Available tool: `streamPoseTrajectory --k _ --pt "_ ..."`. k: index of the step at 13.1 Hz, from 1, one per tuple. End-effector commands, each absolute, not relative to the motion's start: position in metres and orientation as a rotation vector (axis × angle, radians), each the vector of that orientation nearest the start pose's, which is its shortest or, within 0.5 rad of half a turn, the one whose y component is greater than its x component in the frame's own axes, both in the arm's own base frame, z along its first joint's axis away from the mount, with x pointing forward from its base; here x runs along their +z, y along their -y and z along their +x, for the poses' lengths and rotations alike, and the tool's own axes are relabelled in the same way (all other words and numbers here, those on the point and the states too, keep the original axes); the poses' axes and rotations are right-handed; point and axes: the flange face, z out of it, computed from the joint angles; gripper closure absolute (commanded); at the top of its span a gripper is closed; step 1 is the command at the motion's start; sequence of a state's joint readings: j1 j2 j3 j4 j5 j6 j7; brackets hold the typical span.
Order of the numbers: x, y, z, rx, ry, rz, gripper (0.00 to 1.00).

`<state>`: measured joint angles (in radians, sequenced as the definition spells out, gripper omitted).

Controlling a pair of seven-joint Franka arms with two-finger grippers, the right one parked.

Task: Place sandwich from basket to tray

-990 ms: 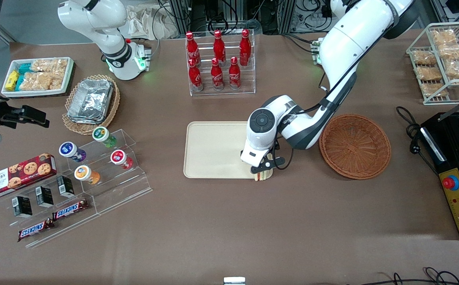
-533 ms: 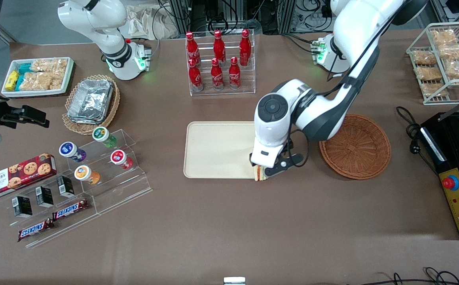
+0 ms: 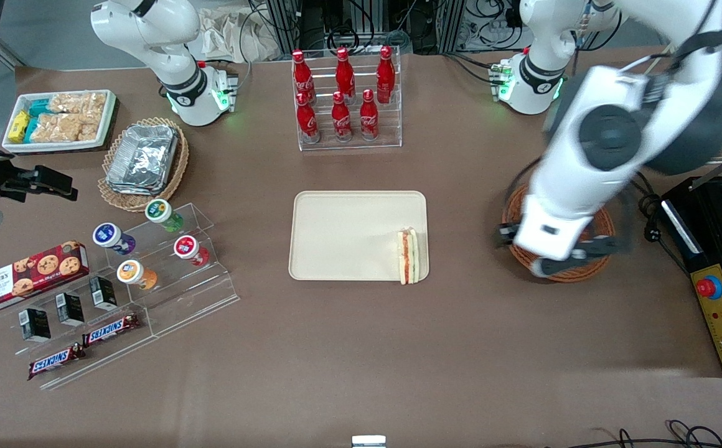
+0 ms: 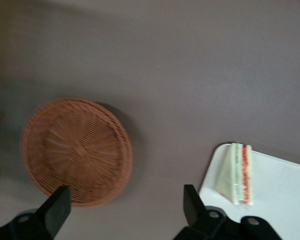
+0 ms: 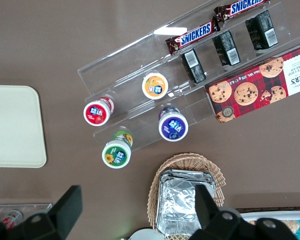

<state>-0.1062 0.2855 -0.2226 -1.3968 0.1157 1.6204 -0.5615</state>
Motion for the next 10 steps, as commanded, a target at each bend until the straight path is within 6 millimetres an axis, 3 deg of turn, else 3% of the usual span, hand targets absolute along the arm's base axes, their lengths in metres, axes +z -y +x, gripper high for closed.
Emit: streamPoseTrajectory --k 1,3,4,8,10 --pt "0.56 0.103 0.609 0.077 0.154 -3.103 0.0" --pt "0.558 0.05 0.608 0.008 0.016 -3.143 0.0" --pt "0.553 0.032 0.606 -0.024 -0.028 -3.139 0.0" --pt "0.541 0.002 0.612 -0.035 0.003 -3.126 0.0" --pt "0.544 -0.008 0.614 -0.037 -0.145 -3.128 0.0"
